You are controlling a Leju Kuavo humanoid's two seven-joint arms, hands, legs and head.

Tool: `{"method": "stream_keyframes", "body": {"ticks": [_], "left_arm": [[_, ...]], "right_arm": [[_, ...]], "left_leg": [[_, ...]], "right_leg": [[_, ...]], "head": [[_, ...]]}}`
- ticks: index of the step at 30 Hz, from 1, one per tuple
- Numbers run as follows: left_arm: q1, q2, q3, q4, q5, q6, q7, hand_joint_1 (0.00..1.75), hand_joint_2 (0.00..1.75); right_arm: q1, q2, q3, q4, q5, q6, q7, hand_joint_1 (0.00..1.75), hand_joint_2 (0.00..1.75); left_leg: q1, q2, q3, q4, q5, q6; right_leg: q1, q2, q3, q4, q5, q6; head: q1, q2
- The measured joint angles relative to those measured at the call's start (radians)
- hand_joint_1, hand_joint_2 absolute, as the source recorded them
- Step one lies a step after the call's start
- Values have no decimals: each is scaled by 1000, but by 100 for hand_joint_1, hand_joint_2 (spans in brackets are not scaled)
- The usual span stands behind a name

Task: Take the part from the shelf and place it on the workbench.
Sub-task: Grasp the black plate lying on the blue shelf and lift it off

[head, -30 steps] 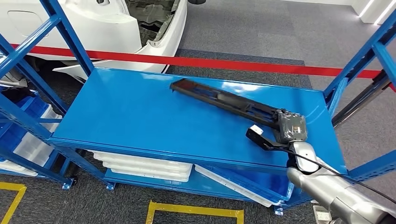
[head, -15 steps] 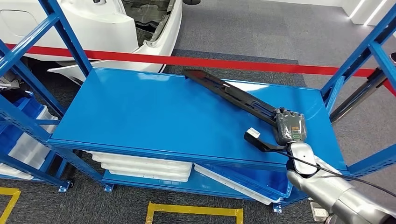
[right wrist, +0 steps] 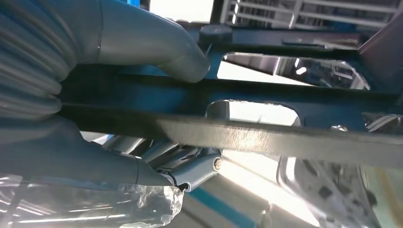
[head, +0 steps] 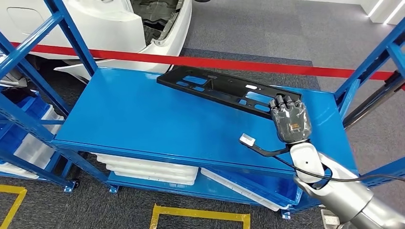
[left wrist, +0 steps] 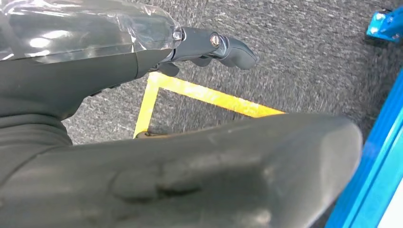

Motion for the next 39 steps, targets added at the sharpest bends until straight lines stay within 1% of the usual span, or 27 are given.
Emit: {"method": "stream_keyframes", "body": {"ticks": [2, 5, 6, 7, 8, 9, 11, 12, 15, 16, 17, 18, 20, 21, 22, 23, 25, 26, 27, 29, 31, 33, 35, 36, 37, 38, 39], "left_arm": [[-6, 0, 0, 0, -2, -3, 1, 0, 0], [-10, -2, 0, 0, -4, -6, 1, 0, 0], [-9, -2, 0, 0, -4, -7, 1, 0, 0], [-9, -3, 0, 0, -4, -8, 1, 0, 0], [-9, -3, 0, 0, -4, -9, 1, 0, 0], [-10, -3, 0, 0, -4, -9, 0, 0, 0], [-12, -4, 0, 0, -4, -10, 0, 0, 0], [-12, -5, 0, 0, -4, -11, 0, 0, 0], [-11, -8, 0, 0, -4, -12, -2, 0, 0], [-12, -8, 0, 0, -4, -12, -4, 0, 0], [-13, -9, 0, 0, -3, -12, -6, 0, 0], [-14, -10, 0, 0, -3, -12, -10, 0, 0], [-15, -13, 0, 0, -3, -12, -17, 0, 0], [-15, -15, 0, 0, -4, -13, -22, 0, 0], [-14, -16, 0, 0, -6, -16, -27, 0, 0], [-14, -17, 0, 0, -8, -20, -34, 0, 0], [-15, -19, 0, 0, -14, -33, -49, 0, 0], [-15, -21, 0, 0, -16, -39, -56, 0, 0], [-16, -22, 0, 0, -19, -46, -63, 0, 0], [-16, -24, 0, 0, -25, -55, -72, 0, 87], [-18, -25, 0, 1, -31, -60, -76, 0, 175], [-20, -25, 0, 1, -37, -65, -77, 0, 175], [-20, -25, 0, 1, -44, -68, -76, 0, 175], [-19, -25, 0, 1, -47, -69, -75, 0, 175], [-18, -25, 0, 1, -48, -70, -75, 0, 175], [-18, -25, 0, 1, -49, -72, -75, 0, 175], [-19, -25, 0, 1, -49, -73, -76, 0, 175]], "right_arm": [[-1, 0, 1, -47, 37, 20, 0, 175, 175], [-3, 2, 6, -105, 61, 39, 5, 175, 175], [-3, 4, 9, -124, 63, 40, 8, 175, 175], [-1, 6, 11, -141, 64, 39, 10, 175, 175], [1, 8, 13, -159, 64, 37, 13, 175, 175], [4, 9, 14, -176, 64, 33, 16, 175, 175], [7, 12, 15, -205, 65, 24, 23, 175, 175], [8, 13, 15, -219, 65, 20, 24, 175, 175], [14, 16, 15, -252, 65, 7, 27, 175, 175], [17, 16, 15, -262, 65, -5, 27, 175, 175], [21, 16, 14, -273, 65, -21, 25, 175, 175], [26, 17, 10, -286, 65, -44, 16, 175, 175], [48, 23, -8, -316, 65, -97, -28, 175, 175], [66, 31, -22, -331, 65, -125, -68, 175, 175], [90, 45, -39, -348, 65, -152, -121, 175, 175], [114, 63, -57, -364, 65, -178, -184, 175, 175], [167, 109, -96, -398, 65, -227, -322, 175, 175], [191, 134, -113, -414, 65, -247, -382, 175, 175], [214, 160, -130, -428, 65, -266, -436, 175, 175], [255, 216, -164, -455, 65, -297, -528, 175, 175], [290, 275, -196, -480, 65, -320, -601, 175, 175], [315, 332, -220, -502, 65, -332, -649, 175, 175], [333, 378, -234, -518, 65, -335, -671, 175, 175], [340, 398, -237, -524, 65, -336, -680, 175, 175], [347, 417, -239, -529, 65, -336, -693, 175, 175], [353, 438, -241, -533, 65, -337, -710, 175, 175], [357, 459, -242, -536, 65, -338, -727, 175, 175]], "left_leg": [[-2, 1, -15, 44, -33, -11], [-1, 2, -96, 223, -118, -18], [-1, 2, -116, 262, -126, -19], [-1, 2, -120, 267, -114, -20], [0, 2, -105, 232, -83, -19], [1, 2, -78, 167, -42, -19], [3, 0, -32, 54, 5, -13], [2, -1, -24, 27, 11, -9], [1, -1, -26, 16, 8, 5], [2, -1, -24, 13, 10, 10], [5, 1, -22, 10, 11, 15], [7, 2, -20, 7, 12, 19], [7, 3, -18, 5, 12, 23], [7, 3, -17, 5, 11, 23], [7, 3, -16, 5, 10, 24], [7, 2, -13, 5, 9, 24], [7, -1, -7, 4, 5, 22], [6, -2, -5, 3, 4, 18], [5, -3, -5, 2, 3, 14], [5, -3, -3, -2, 5, 3], [5, -2, 1, 1, -3, -10], [3, 0, -17, 58, -45, -19], [2, 0, -68, 181, -111, -23], [3, 0, -92, 236, -131, -25], [3, 1, -103, 263, -134, -26], [4, 1, -95, 250, -116, -26], [5, 1, -70, 200, -83, -26]], "right_leg": [[-6, -3, 6, -13, 5, -9], [-5, -6, 8, -14, 4, -16], [-5, -6, 9, -14, 3, -17], [-5, -6, 10, -12, 2, -17], [-5, -5, 12, -10, -1, -16], [-6, -5, 14, -6, -5, -14], [-3, -3, 10, 8, -15, -7], [-1, -2, 5, 15, -18, -4], [-2, -1, -2, 21, -21, 5], [-3, -1, -4, 31, -30, 8], [-4, -2, -14, 57, -48, 13], [-5, -2, -33, 103, -76, 18], [-6, -2, -93, 230, -133, 26], [-7, -2, -116, 277, -145, 27], [-7, -2, -124, 289, -138, 27], [-8, -2, -113, 261, -112, 24], [-7, -4, -51, 127, -41, 15], [-3, -5, -24, 66, -18, 11], [0, -5, -7, 27, -7, 7], [7, -4, -2, 9, -8, 2], [2, -3, 4, -3, -3, -7], [-3, -6, 11, -15, 2, -18], [-1, -7, 12, -15, 1, -24], [0, -7, 12, -14, 1, -24], [0, -7, 13, -14, 0, -25], [0, -5, 13, -12, 0, -25], [-1, -3, 14, -9, -2, -24]], "head": [[-8, 0], [-21, 0], [-22, 0], [-22, 0], [-23, 0], [-24, 0], [-27, 0], [-27, 0], [-24, 0], [-22, 0], [-18, 0], [-14, 0], [-6, 0], [-5, 0], [-3, 0], [0, 0], [3, 0], [4, 0], [4, 0], [4, 0], [1, 0], [-9, 0], [-18, 0], [-20, 0], [-21, 0], [-22, 0], [-23, 0]]}}
